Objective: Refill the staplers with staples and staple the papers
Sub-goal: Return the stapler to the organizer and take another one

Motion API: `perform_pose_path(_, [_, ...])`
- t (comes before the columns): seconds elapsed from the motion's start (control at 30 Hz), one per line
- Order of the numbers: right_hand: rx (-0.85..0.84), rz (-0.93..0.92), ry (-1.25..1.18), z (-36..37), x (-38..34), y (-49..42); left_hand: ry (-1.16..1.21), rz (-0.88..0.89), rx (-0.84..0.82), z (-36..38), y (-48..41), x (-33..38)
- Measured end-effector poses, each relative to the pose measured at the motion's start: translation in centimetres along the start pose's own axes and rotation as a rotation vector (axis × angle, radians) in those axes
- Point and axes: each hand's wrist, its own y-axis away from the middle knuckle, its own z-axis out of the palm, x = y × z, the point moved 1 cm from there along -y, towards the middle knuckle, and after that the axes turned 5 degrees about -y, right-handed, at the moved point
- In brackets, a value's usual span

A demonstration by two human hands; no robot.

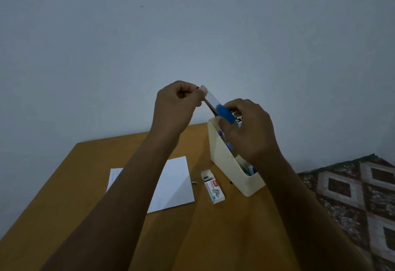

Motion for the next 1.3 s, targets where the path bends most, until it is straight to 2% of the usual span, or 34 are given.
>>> perform_pose_path(0.2, [-0.049, -0.053, -0.251, 2.9, -3.0, 0.8, 0.099, -0.142, -0.056, -6.0, 1.4, -2.7])
perform_pose_path(0.47, [-0.394, 0.241, -0.646, 10.5, -4.6, 4.8, -0.037, -0.253, -0.282, -12.1, 5.9, -10.9])
perform_pose_path(0.63, [-0.413, 0.385, -0.724, 14.4, -4.5, 7.4, -0.156, -0.210, -0.412, -13.1, 7.9, -14.1])
perform_pose_path(0.73, [-0.425, 0.478, -0.885, 15.7, -4.2, 8.1, -0.146, -0.237, -0.356, -13.1, 8.4, -15.6])
perform_pose_path(0.83, [-0.433, 0.517, -0.944, 16.4, -3.6, 8.4, -0.119, -0.244, -0.319, -12.8, 8.7, -16.7])
perform_pose_path(1.0, [-0.422, 0.549, -1.044, 16.7, -2.9, 8.5, -0.188, -0.136, -0.274, -11.9, 9.1, -17.2])
perform_pose_path(1.2, [-0.342, 0.534, -1.041, 16.9, -2.7, 8.6, -0.250, -0.054, -0.212, -11.2, 9.5, -16.9])
perform_pose_path(1.3, [-0.354, 0.534, -1.032, 16.8, -2.7, 8.6, -0.240, -0.050, -0.204, -11.1, 9.5, -16.9])
